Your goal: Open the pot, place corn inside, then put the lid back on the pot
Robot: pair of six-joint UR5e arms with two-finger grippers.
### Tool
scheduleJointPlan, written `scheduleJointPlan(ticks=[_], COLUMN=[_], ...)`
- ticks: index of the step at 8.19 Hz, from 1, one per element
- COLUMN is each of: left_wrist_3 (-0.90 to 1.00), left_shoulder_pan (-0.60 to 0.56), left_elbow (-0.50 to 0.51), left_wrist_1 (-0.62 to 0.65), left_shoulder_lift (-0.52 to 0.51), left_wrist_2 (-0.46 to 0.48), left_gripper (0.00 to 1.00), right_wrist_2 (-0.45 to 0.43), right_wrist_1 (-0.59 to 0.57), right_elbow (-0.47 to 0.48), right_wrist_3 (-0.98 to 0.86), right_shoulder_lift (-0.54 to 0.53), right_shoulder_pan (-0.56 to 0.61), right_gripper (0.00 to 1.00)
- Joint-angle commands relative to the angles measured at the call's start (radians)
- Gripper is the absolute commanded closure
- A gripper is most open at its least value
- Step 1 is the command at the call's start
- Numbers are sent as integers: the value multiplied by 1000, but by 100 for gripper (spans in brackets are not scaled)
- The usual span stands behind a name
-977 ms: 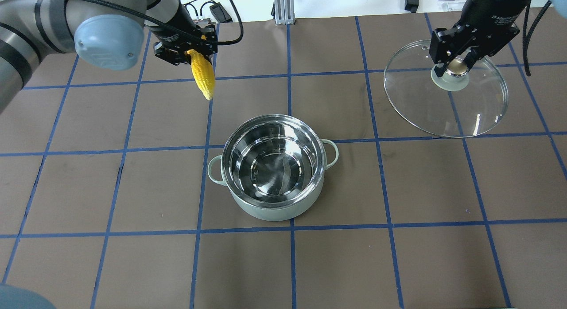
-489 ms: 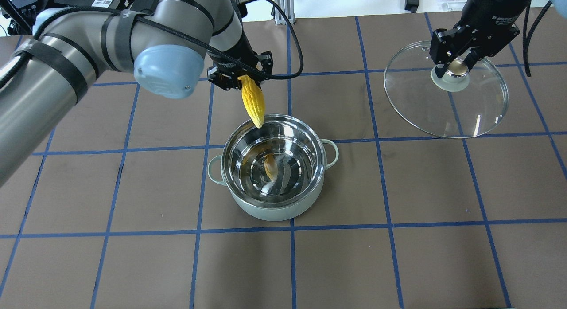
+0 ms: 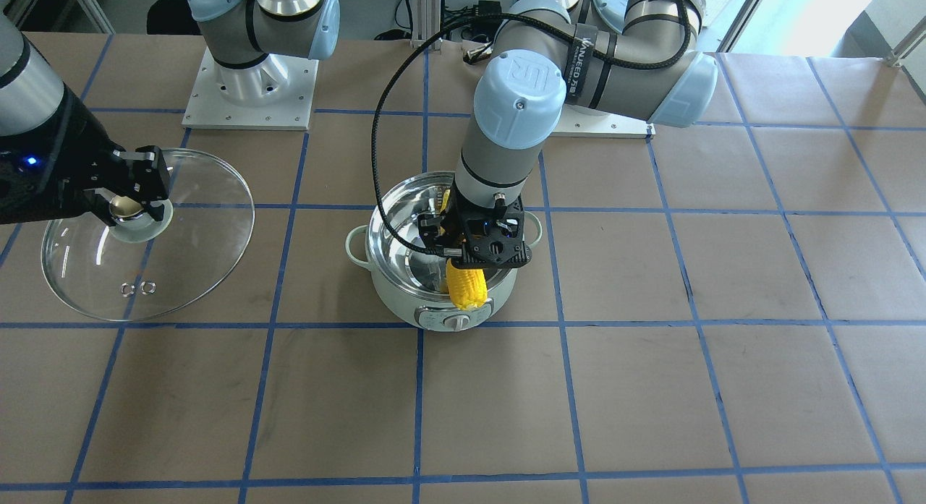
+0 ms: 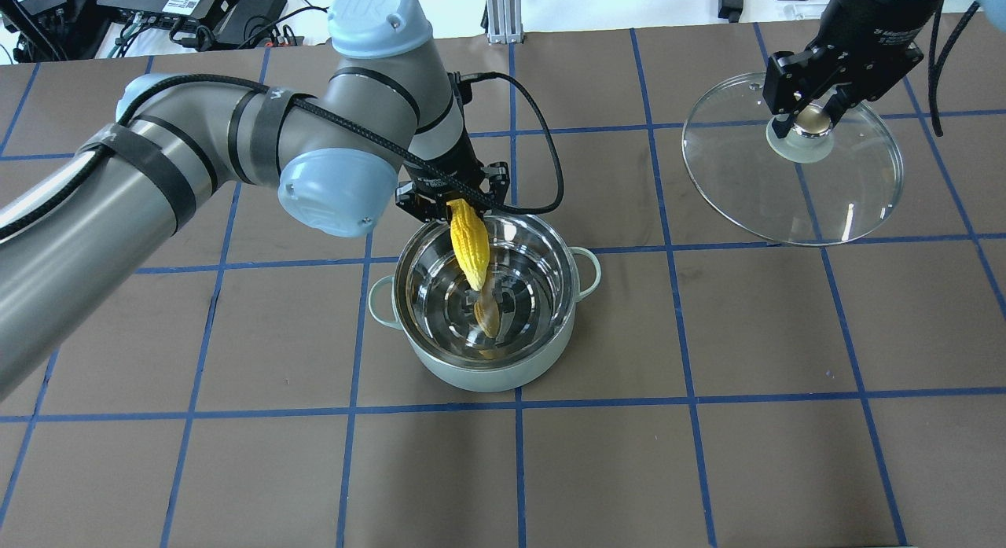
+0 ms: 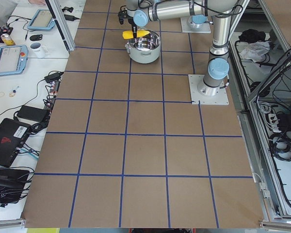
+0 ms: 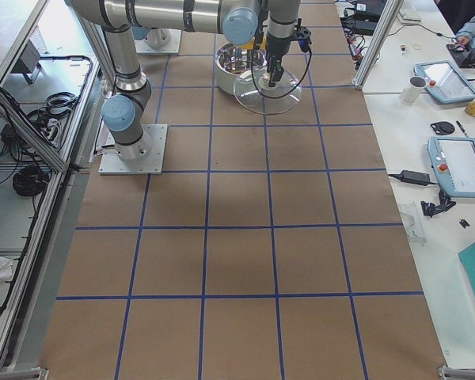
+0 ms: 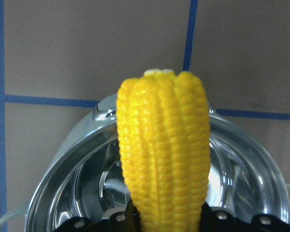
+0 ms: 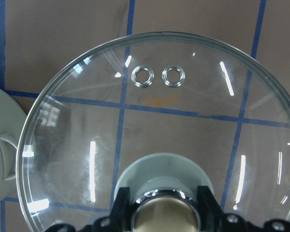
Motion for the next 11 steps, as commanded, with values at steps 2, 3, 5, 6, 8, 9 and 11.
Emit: scheduleJointPlan(ticks=[2,3,5,6,8,9,11], left_wrist_3=[-19,-30,-24,-18,-27,-29,-30], left_shoulder_pan=[-42,-45,-45,-45,-45,-45,-44], left_elbow=[-116,-117,-117,-117,-117,-117,-110], left_wrist_1=[1,-1,1,3,3,3,-19], left_shoulder_lift=[18,30,32,15,9,9,12], left_wrist_2=[13,11,11,11,11,11,10], left_gripper=[100,100,100,62,8,3,0], right_wrist_2=[-2,-2,-2,-2,-2,-2,-2], right_wrist_1=[2,0,2,2,2,2,3], right_elbow=[0,0,2,0,2,2,2], right_wrist_3=[-1,-1,-1,-1,-1,-1,1], right_shoulder_lift=[-1,-1,-1,-1,-1,-1,-1], right_shoulder_pan=[0,0,0,0,0,0,0], right_gripper=[100,100,100,100,100,100,100])
